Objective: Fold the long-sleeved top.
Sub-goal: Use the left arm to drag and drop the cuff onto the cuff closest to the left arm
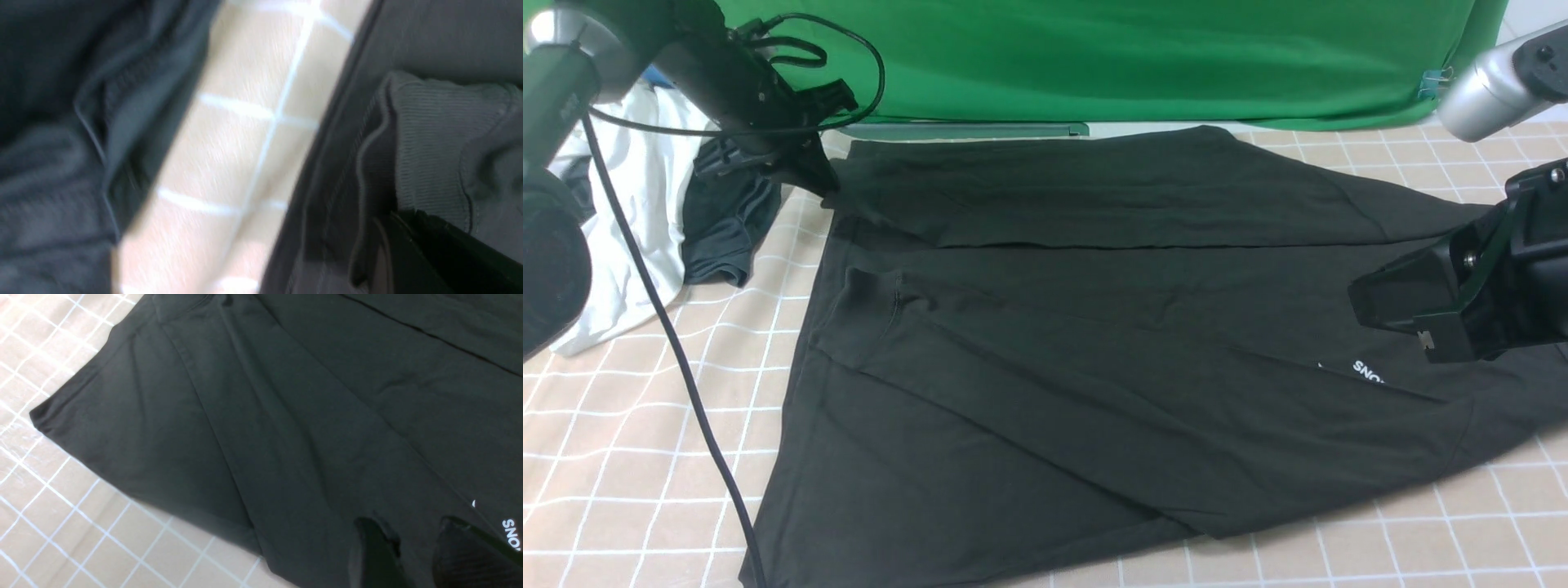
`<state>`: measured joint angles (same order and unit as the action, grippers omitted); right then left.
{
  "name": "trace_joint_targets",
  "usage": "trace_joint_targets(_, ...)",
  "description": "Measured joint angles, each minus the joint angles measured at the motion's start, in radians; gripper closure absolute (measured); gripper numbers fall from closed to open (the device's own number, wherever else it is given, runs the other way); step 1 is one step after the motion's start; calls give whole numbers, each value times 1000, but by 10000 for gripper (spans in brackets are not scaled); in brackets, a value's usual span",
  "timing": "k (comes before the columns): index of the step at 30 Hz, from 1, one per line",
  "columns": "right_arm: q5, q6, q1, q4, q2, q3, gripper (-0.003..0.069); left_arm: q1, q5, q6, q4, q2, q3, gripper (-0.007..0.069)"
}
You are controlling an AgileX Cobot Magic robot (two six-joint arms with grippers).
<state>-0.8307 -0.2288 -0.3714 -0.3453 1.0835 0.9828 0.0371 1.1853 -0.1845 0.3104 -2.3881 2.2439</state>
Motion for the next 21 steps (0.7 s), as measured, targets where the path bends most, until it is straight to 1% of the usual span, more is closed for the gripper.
trace_joint_targets(4,0,0,0,1,0,0,419,-7,24,-6,28,12,0,608)
trace_joint_targets(10,0,0,0,15,0,0,419,-44,25,-87,-12,81,0,608)
trace_joint_targets(17,-14,8,0,23,0,0,424,-94,26,-162,-6,150,0,608)
trace_joint_targets(20,-35,37,0,42,0,0,461,-121,25,-201,-2,177,-15,608)
trace_joint_targets(21,-43,41,0,49,0,0,498,-132,25,-211,5,199,-37,608)
